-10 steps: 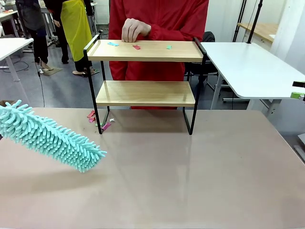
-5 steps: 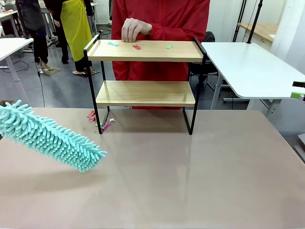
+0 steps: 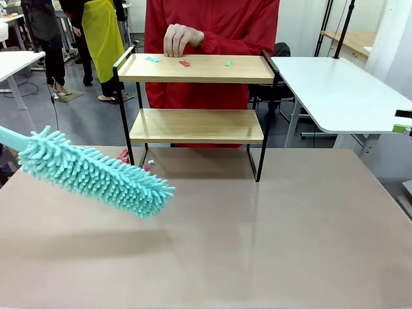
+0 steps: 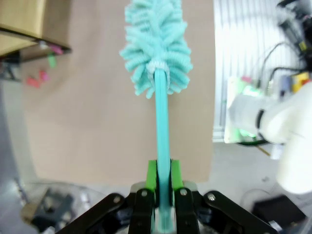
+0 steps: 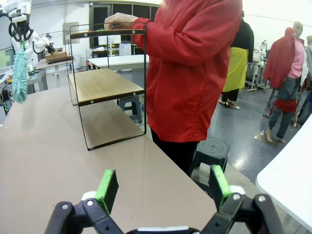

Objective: Clean the shelf.
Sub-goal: Clean the specific section of the Shelf indicated by the human with the Duster.

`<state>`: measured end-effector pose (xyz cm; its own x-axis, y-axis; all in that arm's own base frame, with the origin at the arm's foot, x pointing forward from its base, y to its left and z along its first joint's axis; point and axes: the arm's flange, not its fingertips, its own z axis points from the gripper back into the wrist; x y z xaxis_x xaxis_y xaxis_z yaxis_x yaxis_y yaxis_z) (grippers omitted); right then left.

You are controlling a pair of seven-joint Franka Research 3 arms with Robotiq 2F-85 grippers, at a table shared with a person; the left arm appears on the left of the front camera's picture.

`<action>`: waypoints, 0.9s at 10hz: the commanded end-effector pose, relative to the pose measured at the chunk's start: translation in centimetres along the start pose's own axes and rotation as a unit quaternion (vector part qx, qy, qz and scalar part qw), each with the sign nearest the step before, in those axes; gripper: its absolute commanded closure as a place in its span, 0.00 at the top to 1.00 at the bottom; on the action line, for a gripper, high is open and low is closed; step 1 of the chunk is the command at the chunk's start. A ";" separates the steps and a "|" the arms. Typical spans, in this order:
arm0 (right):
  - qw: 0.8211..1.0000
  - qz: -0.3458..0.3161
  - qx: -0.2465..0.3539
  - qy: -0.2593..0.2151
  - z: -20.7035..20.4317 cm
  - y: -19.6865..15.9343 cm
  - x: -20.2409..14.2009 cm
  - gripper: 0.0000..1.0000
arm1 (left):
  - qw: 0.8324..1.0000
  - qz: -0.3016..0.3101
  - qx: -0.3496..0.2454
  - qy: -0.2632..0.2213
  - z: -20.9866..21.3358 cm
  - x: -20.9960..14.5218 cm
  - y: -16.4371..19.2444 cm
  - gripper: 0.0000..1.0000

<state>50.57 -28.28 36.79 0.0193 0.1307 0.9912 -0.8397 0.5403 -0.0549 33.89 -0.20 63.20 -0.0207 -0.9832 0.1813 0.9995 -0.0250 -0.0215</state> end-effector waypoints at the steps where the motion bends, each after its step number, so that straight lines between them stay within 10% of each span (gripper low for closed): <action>1: 1.000 -0.006 -0.005 0.014 -0.2 0.2 0.6 1.00 | 0.996 -0.052 0.006 -0.071 -0.1 1.2 0.0 0.14; 9: 1.000 -0.006 -0.005 0.014 -0.2 0.2 0.6 1.00 | 0.957 0.140 0.093 -0.236 10.2 17.0 -3.6 0.14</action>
<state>50.55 -28.32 36.80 0.0193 0.1307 0.9912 -0.8393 0.5409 -0.0550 29.97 -12.99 74.97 0.1347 -0.7998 0.5850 0.9804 0.1932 0.0385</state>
